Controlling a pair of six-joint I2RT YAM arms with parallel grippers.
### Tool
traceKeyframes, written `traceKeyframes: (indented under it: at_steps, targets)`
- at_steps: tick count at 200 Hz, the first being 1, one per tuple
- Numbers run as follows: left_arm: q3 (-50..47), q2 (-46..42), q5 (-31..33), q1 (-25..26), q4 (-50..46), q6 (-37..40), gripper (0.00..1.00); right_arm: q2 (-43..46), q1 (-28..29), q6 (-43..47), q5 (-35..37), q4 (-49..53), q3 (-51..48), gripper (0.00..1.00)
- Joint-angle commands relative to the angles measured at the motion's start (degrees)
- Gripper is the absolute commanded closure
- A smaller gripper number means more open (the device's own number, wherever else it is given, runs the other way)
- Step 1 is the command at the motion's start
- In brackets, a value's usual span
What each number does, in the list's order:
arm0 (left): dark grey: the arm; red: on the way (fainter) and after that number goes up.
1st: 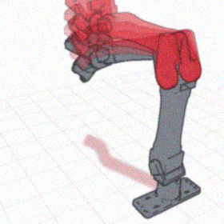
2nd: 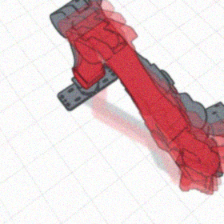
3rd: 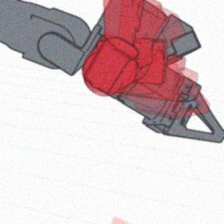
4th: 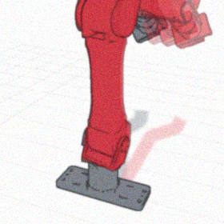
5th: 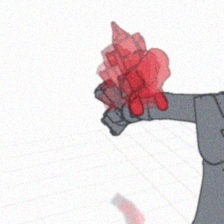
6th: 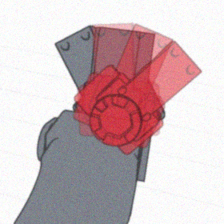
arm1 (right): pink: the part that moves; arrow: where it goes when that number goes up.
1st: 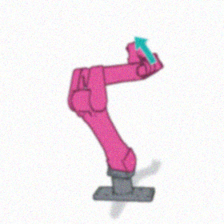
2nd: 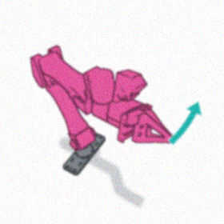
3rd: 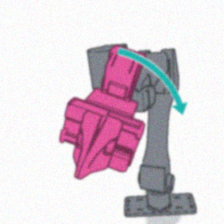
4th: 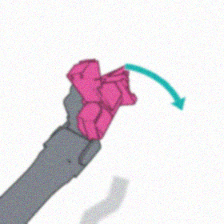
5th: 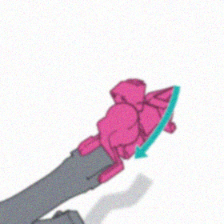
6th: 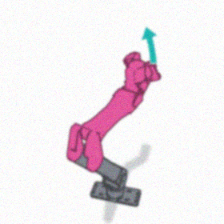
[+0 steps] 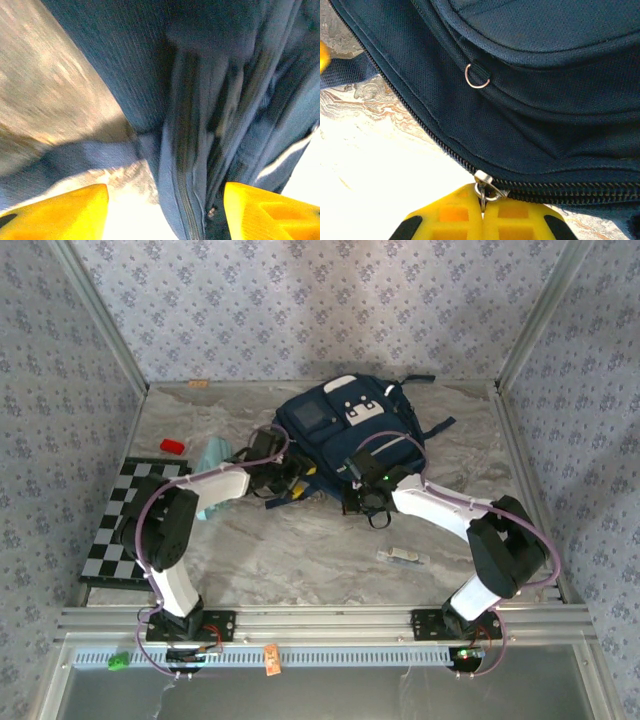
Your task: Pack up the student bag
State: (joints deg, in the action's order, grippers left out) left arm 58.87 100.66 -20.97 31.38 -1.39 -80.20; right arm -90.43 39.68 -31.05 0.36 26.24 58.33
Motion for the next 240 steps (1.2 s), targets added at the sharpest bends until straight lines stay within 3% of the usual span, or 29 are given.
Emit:
traceKeyframes:
  at_steps: [1,56,122,138,150,185,198,240]
  targets:
    - [1.5,0.9,1.0,3.3,8.7,-6.9,0.38,0.1,0.4,-0.9,-0.6,-0.5,-0.2,1.00]
    - [6.8,8.4,1.1,8.9,8.3,-10.8,0.42,1.3,0.4,-1.1,0.7,-0.3,-0.8,1.00]
    - [2.4,7.3,4.4,10.2,8.0,-14.4,0.49,0.8,-0.2,-0.9,0.9,-0.8,-0.3,1.00]
    - [3.0,8.3,3.5,10.7,9.2,-15.2,0.58,0.5,-0.2,-0.9,1.2,-0.5,0.2,1.00]
    - [3.2,8.6,3.7,11.1,10.7,-14.9,0.73,0.3,-0.2,-1.2,2.2,0.5,0.6,1.00]
    - [4.2,7.4,5.1,10.0,5.5,-11.3,0.95,1.7,-0.2,-2.0,4.6,3.8,0.7,1.00]
    - [3.1,6.5,5.2,8.8,5.3,-10.6,1.00,2.9,-0.2,-2.2,5.4,5.8,0.1,1.00]
    - [2.9,2.9,6.2,4.3,0.0,-3.8,1.00,8.2,-2.7,-1.5,5.7,11.5,-4.2,1.00]
